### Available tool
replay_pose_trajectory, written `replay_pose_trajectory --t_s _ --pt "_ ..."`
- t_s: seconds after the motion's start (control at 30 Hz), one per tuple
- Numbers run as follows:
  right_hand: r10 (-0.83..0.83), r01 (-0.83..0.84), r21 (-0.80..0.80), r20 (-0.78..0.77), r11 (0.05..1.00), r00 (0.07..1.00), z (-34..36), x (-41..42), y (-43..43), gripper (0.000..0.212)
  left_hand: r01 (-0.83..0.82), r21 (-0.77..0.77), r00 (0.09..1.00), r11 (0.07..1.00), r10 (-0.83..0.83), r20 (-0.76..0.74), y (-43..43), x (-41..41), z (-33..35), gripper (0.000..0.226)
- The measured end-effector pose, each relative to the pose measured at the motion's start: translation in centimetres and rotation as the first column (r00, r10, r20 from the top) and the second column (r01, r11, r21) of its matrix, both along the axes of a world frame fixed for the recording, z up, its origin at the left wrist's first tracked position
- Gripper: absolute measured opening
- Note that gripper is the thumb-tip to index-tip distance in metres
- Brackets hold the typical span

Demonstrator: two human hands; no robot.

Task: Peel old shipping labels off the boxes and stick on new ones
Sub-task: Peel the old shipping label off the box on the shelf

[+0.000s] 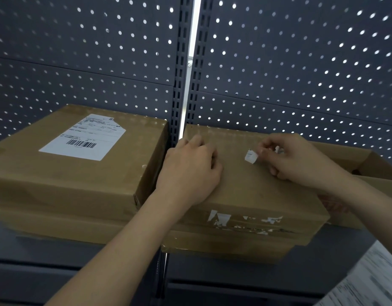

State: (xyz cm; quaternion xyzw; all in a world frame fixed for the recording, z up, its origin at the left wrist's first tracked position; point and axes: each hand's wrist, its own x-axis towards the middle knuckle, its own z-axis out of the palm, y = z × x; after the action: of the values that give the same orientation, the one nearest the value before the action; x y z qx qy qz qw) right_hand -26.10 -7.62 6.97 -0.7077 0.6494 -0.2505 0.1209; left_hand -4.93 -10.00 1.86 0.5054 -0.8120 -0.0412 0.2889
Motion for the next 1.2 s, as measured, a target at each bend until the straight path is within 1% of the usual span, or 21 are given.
replay_pose_trajectory --t_s 0.07,0.1,0.13,0.17,0.2,0.23,0.27,0.33,0.37,0.43,0.5,0.67,0.77,0.83,0.9,0.97,1.0,1.1,1.2 --pt "-0.018 0.005 0.074 0.171 0.997 0.985 0.6 0.0 -0.1 0.025 -0.001 -0.001 1.0 1.0 0.001 -0.001 0.0 0.0 0.0 0.029" --pt "-0.011 -0.008 0.088 0.209 0.996 0.978 0.7 0.0 -0.1 0.026 -0.001 -0.002 1.0 1.0 0.001 -0.001 0.0 0.0 0.0 0.03" --pt "0.006 -0.021 0.081 0.174 0.996 0.985 0.7 0.0 -0.1 0.032 -0.001 -0.002 1.0 1.0 0.001 0.0 0.0 0.0 0.0 0.03" --pt "0.017 -0.021 0.061 0.062 0.998 0.998 0.5 0.0 -0.2 0.041 -0.001 -0.001 1.0 1.0 0.001 0.002 -0.1 0.0 0.0 0.03" --pt "0.026 -0.023 0.037 -0.072 0.999 0.997 0.2 -0.1 -0.2 0.046 -0.002 0.0 1.0 1.0 0.002 0.006 -0.1 0.0 0.0 0.03" --pt "0.04 -0.039 0.009 -0.173 0.999 0.984 -0.1 0.0 -0.3 0.042 -0.003 0.001 1.0 1.0 0.003 0.009 -0.1 0.0 0.0 0.03" --pt "0.049 -0.054 -0.015 -0.217 0.998 0.975 -0.4 0.1 -0.5 0.032 -0.002 0.001 1.0 1.0 0.002 0.012 -0.1 0.0 0.0 0.03" --pt "0.051 -0.062 -0.051 -0.208 0.997 0.977 -0.9 0.0 -1.0 0.011 0.003 0.006 1.0 1.0 -0.003 0.014 -0.1 0.0 0.0 0.03" --pt "0.039 -0.053 -0.064 -0.196 0.997 0.98 -1.0 -0.1 -1.2 0.008 0.006 0.011 1.0 1.0 -0.006 0.014 -0.1 0.0 0.0 0.03" --pt "-0.006 -0.01 -0.09 -0.176 0.996 0.984 -1.2 -0.4 -1.3 0.012 0.011 0.019 1.0 1.0 -0.012 0.015 -0.1 0.1 0.0 0.03" --pt "-0.051 0.036 -0.114 -0.131 0.993 0.99 -1.1 -0.6 -1.3 0.017 0.013 0.018 1.0 1.0 -0.013 0.011 -0.1 0.0 0.1 0.03" --pt "-0.102 0.11 -0.065 0.105 0.992 0.989 -0.9 -0.9 -1.4 0.015 0.015 0.009 1.0 1.0 -0.015 0.007 -0.1 0.1 0.0 0.03" --pt "-0.126 0.149 -0.048 0.317 0.988 0.94 -1.2 -1.1 -1.4 0.014 0.018 0.004 1.0 1.0 -0.018 0.007 -0.1 0.1 -0.1 0.029" --pt "-0.121 0.158 -0.053 0.425 0.986 0.897 -1.4 -1.2 -1.4 0.011 0.018 0.008 1.0 1.0 -0.018 0.013 -0.1 0.1 0.0 0.029" --pt "-0.1 0.151 -0.073 0.469 0.986 0.878 -1.6 -1.3 -1.5 0.007 0.019 0.009 1.0 1.0 -0.019 0.018 -0.1 0.0 0.0 0.03" --pt "-0.09 0.153 -0.083 0.508 0.985 0.857 -1.9 -1.6 -1.7 0.028 0.021 0.007 1.0 1.0 -0.021 0.015 0.0 0.1 0.1 0.03" --pt "-0.086 0.153 -0.094 0.504 0.984 0.859 -2.1 -1.7 -1.9 0.032 0.022 0.007 1.0 1.0 -0.022 0.014 0.0 0.1 0.1 0.03" --pt "-0.097 0.171 -0.117 0.47 0.978 0.877 -2.6 -1.8 -2.2 0.029 0.03 0.004 1.0 1.0 -0.03 0.009 0.0 0.1 0.0 0.031" --pt "-0.113 0.243 -0.187 0.525 0.952 0.844 -2.8 -2.2 -2.8 0.027 0.032 -0.008 0.999 0.999 -0.032 0.003 0.0 0.1 0.0 0.03"
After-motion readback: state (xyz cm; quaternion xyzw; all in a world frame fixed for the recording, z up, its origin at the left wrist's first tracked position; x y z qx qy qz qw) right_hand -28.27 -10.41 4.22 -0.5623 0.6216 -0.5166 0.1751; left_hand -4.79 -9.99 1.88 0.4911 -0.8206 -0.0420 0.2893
